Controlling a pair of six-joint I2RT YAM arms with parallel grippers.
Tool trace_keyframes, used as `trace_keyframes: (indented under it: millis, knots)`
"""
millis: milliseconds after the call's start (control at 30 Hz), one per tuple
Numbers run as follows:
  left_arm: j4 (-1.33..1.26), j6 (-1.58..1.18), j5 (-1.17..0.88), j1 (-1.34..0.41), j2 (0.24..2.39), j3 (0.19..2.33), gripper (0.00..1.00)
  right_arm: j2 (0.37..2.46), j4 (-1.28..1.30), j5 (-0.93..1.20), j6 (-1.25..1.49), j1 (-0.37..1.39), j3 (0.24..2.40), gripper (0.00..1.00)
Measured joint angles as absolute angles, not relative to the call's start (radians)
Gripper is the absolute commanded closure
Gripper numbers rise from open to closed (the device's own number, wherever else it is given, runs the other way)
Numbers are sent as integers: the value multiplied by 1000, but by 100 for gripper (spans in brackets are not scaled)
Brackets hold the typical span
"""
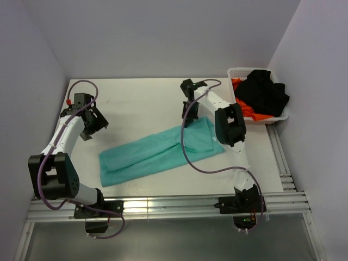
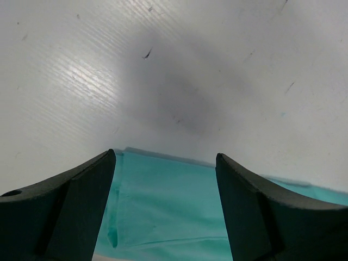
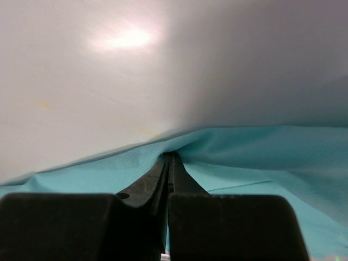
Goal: Fold and stack the t-shirts
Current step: Rotate the tshirt 90 degrees
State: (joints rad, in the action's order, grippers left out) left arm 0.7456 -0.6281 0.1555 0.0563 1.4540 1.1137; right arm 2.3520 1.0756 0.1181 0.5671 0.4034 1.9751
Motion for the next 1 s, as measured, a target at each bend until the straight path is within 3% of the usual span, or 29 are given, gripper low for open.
trace_keyframes:
  millis: [167,300,333,367,400,433,500,533,667,1000]
  knots:
    - [774,-615,156,78,1436,1118,19,2586,1065,275,618,436,2367,100]
    - [795,-607,157,88,1429,1124,20,2636,936,427,702,453,2402,100]
    - [796,-605,157,89,1429,1127,19,2636,886,475,722,455,2380,96]
    - [797,-603,156,89,1429,1130,20,2636,828,521,739,457,2357,86]
    - [801,-603,156,89,1429,1134,20,2637,765,572,756,460,2341,58]
    - [804,-602,155,89,1429,1139,20,2642,723,607,765,461,2338,43]
    - [810,-602,154,89,1429,1153,20,2654,651,671,765,469,2368,18]
    - [813,-602,153,89,1429,1164,20,2656,629,674,759,474,2396,14]
    - [813,-603,145,89,1430,1209,20,2576,516,624,727,493,2416,9]
    - [785,-617,112,89,1431,1225,20,1957,624,137,592,392,2018,9]
